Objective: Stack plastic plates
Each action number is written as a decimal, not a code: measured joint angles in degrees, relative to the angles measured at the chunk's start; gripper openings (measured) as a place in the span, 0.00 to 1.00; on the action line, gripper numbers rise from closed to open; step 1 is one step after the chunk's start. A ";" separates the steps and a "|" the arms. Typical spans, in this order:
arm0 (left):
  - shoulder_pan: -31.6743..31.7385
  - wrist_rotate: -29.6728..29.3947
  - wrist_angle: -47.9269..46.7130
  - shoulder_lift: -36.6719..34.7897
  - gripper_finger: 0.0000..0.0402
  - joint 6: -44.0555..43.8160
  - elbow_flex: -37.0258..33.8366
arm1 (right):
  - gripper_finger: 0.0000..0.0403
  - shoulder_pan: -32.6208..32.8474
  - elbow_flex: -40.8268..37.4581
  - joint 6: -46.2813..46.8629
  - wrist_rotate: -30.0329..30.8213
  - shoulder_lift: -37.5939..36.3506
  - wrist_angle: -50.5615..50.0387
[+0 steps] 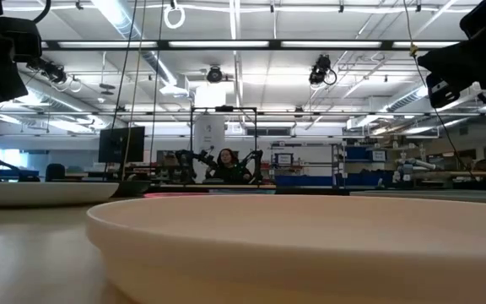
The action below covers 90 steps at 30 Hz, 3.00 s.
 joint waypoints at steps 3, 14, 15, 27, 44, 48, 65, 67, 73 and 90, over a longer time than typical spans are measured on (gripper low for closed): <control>0.00 -0.02 0.00 0.00 0.06 0.00 0.00 | 0.08 -0.02 -0.01 0.00 -0.02 -0.01 0.00; 0.00 -0.01 -0.01 0.00 0.06 -0.02 -0.02 | 0.08 -0.01 -0.01 -0.01 0.00 0.00 0.00; 0.00 0.01 0.01 0.00 0.06 -0.02 0.00 | 0.08 0.00 -0.01 0.00 -0.01 -0.01 0.00; 0.00 -0.01 -0.01 -0.01 0.06 -0.01 -0.01 | 0.08 0.00 0.00 0.00 -0.01 0.00 0.00; 0.00 -0.01 0.00 0.00 0.06 -0.02 -0.01 | 0.08 0.00 -0.01 -0.21 -0.01 -0.01 0.00; 0.00 -0.01 -0.01 0.00 0.06 -0.01 -0.01 | 0.08 -0.01 -0.01 -7.38 1.21 0.00 1.94; 0.00 0.01 0.00 -0.01 0.06 -0.01 -0.01 | 0.08 -0.19 -0.02 4.84 4.22 0.00 24.61; 0.00 -0.01 0.00 -0.01 0.06 -0.01 -0.01 | 0.08 -0.24 0.00 4.56 7.58 -0.02 25.75; 0.00 -0.01 0.01 -0.01 0.06 0.00 0.00 | 0.08 -0.24 0.00 4.70 8.46 1.23 26.10; 0.00 -3.19 14.80 0.02 0.06 0.04 0.00 | 0.11 0.35 20.28 -2.77 7.65 46.02 27.90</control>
